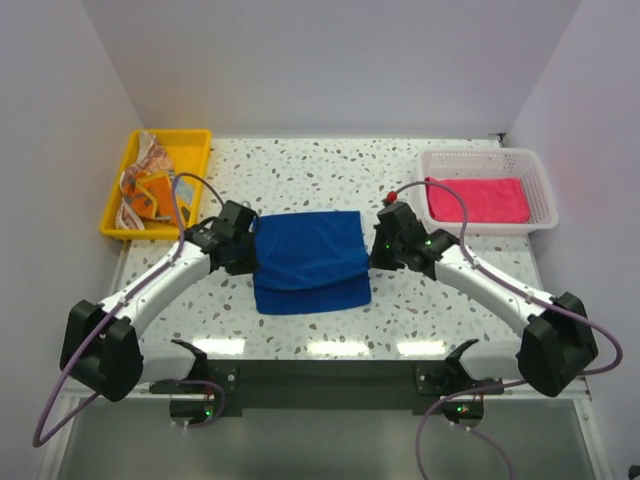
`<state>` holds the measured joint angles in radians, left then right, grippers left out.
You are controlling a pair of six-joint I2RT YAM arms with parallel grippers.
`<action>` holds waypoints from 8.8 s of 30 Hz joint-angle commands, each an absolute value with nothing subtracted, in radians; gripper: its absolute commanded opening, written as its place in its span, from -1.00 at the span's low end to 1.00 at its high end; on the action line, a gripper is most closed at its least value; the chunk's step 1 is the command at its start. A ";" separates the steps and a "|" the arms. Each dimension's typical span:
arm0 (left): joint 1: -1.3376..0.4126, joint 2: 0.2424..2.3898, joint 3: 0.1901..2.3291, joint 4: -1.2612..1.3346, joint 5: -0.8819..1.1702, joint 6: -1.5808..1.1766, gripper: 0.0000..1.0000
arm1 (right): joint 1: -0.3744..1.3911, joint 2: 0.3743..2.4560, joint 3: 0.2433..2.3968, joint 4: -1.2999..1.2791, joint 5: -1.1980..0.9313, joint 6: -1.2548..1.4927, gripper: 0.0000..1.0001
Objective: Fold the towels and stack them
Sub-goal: Fold the towel
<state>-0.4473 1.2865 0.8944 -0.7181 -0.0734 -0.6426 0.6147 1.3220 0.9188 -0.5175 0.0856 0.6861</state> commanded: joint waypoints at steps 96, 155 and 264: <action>-0.308 1.848 1.180 -0.454 0.021 -0.413 -0.35 | 0.422 1.939 1.315 -0.321 -0.055 0.367 -0.58; -0.204 2.079 1.578 -0.761 0.360 0.531 0.61 | 0.377 2.365 1.959 -1.040 -0.376 -0.658 -0.59; -0.396 1.520 1.016 -0.494 -0.031 -0.038 -1.00 | 0.456 1.740 1.347 -0.646 0.109 -0.198 -1.00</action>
<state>-0.3969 1.5665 1.0477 -0.4801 -0.0181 0.0006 0.4625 1.8000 1.3682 -0.6243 0.0536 -0.2535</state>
